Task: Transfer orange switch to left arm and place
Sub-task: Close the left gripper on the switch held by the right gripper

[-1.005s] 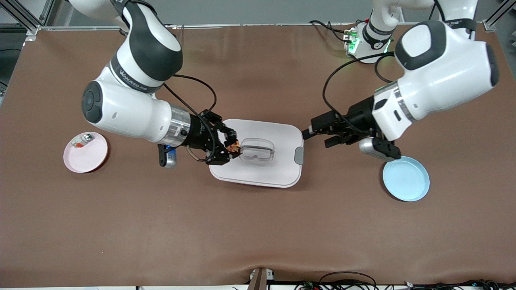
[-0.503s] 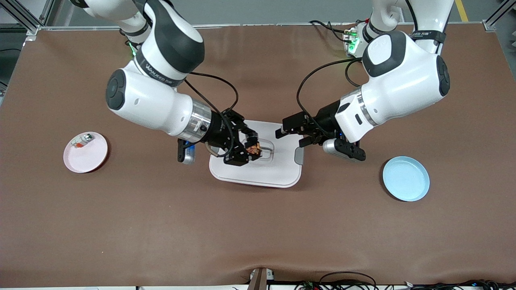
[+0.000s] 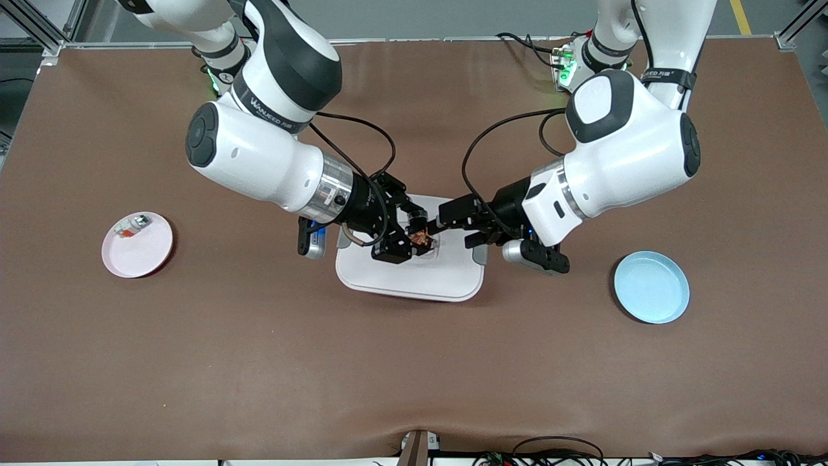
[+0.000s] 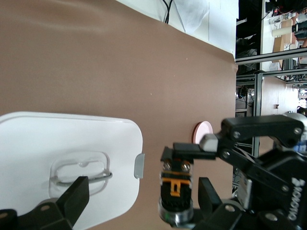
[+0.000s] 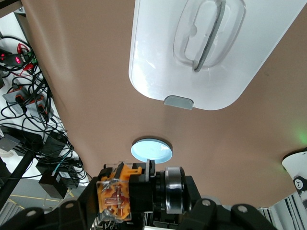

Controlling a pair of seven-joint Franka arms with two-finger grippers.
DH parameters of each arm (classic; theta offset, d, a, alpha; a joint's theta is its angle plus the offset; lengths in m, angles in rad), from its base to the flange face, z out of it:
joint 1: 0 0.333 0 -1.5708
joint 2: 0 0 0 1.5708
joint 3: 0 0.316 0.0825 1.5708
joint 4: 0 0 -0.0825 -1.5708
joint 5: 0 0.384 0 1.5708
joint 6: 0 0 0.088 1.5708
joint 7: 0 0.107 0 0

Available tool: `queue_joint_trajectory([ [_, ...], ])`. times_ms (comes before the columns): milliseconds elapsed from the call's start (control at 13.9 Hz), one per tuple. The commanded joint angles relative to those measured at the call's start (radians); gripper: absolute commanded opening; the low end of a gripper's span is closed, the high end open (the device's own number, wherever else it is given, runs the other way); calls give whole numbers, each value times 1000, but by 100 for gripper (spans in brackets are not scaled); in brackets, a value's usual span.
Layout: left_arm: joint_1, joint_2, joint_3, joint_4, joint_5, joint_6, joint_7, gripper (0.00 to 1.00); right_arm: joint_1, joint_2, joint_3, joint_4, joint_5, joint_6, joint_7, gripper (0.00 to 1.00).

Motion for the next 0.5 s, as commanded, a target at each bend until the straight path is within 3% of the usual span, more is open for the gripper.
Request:
queue_joint_trajectory([
  [0, -24, 21, 3, 29, -23, 38, 28, 100, 15, 21, -1, 41, 21, 16, 30, 0],
  [431, -33, 32, 5, 34, -21, 44, 33, 100, 27, 47, 0, 66, 21, 58, 46, 0],
])
